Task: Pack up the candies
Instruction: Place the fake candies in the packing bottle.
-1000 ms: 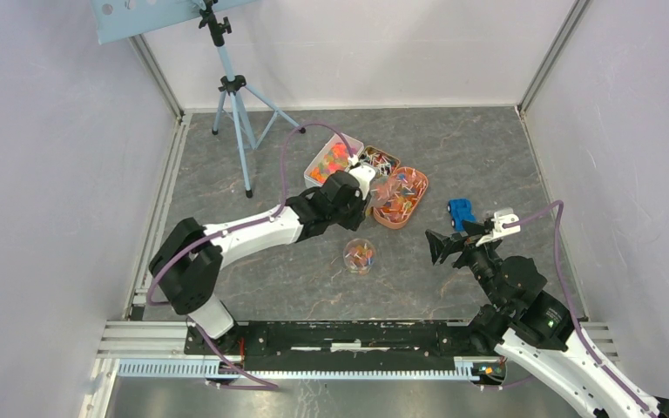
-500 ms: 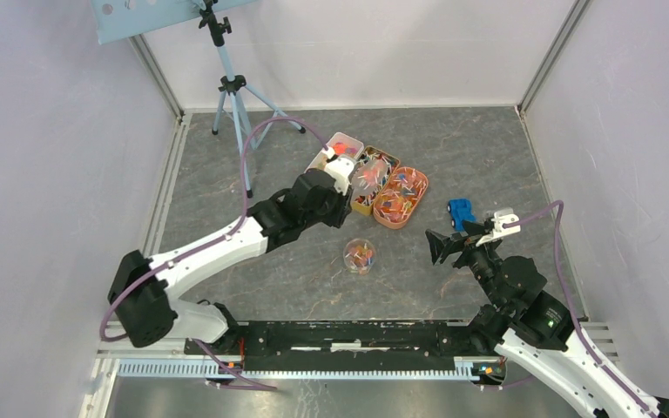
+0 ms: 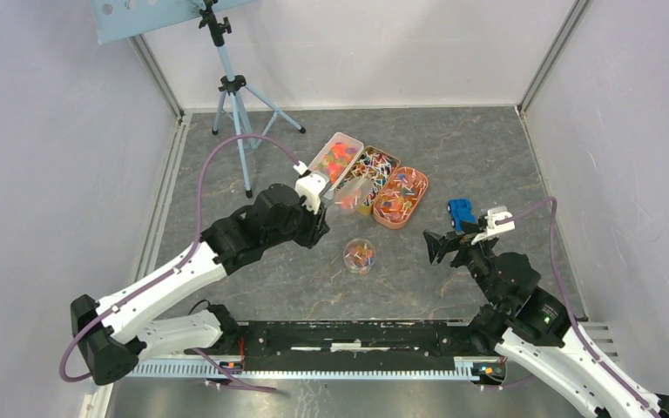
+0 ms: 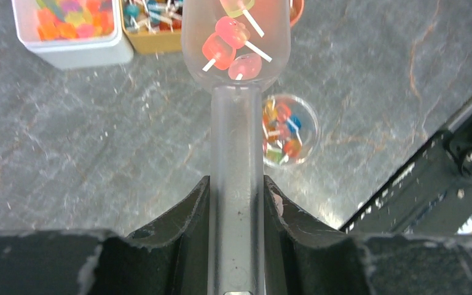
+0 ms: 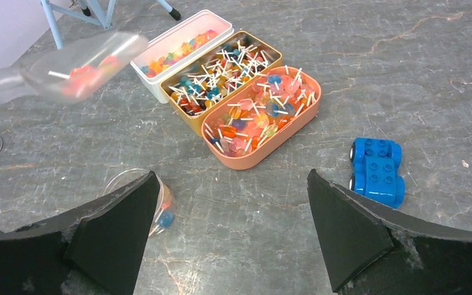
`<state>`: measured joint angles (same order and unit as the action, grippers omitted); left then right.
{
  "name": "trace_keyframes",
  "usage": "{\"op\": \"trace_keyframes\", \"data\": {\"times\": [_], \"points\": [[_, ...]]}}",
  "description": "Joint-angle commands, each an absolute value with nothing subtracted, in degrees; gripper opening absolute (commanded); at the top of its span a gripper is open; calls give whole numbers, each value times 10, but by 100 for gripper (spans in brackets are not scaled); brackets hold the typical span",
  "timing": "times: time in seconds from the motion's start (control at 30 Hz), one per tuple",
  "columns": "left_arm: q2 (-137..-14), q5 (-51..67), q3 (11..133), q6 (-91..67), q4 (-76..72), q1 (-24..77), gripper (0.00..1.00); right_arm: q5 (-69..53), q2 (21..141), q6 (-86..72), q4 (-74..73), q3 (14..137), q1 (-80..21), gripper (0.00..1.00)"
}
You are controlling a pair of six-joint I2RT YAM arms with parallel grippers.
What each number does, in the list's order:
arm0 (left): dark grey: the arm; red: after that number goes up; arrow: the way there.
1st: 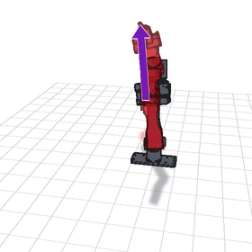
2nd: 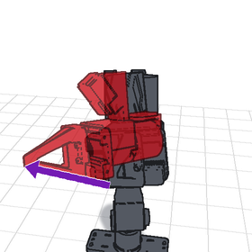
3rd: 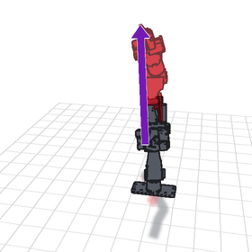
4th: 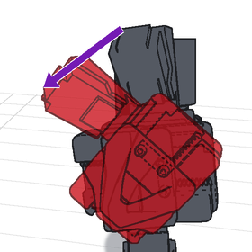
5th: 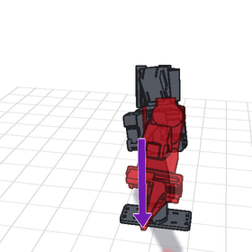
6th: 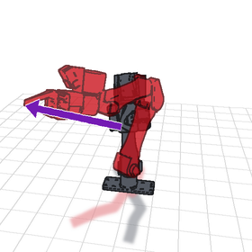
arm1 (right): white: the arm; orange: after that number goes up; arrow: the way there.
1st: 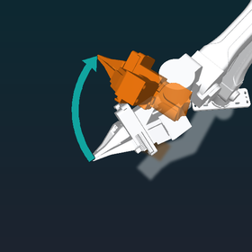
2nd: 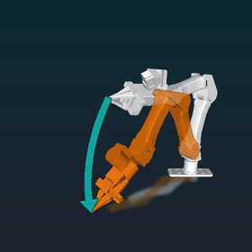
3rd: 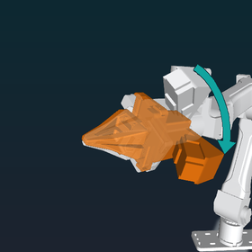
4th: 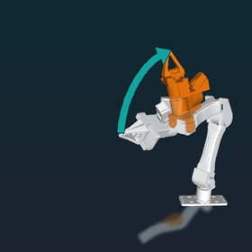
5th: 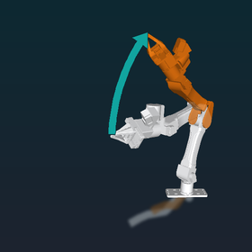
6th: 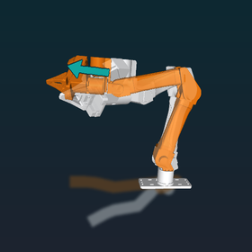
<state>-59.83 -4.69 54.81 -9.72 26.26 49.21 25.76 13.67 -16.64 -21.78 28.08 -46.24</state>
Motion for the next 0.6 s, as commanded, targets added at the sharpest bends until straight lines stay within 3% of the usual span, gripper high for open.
{"op": "trace_keyframes", "data": {"times": [0.0,0.27,0.57], "points": [[-551,-4,580,-116,360,490,2,265,141,-162,-212,304,-464,98],[-522,65,599,-139,493,490,2,245,171,-166,-197,303,-464,98],[-503,88,602,-152,537,490,2,232,185,-168,-182,302,-464,98]]}}
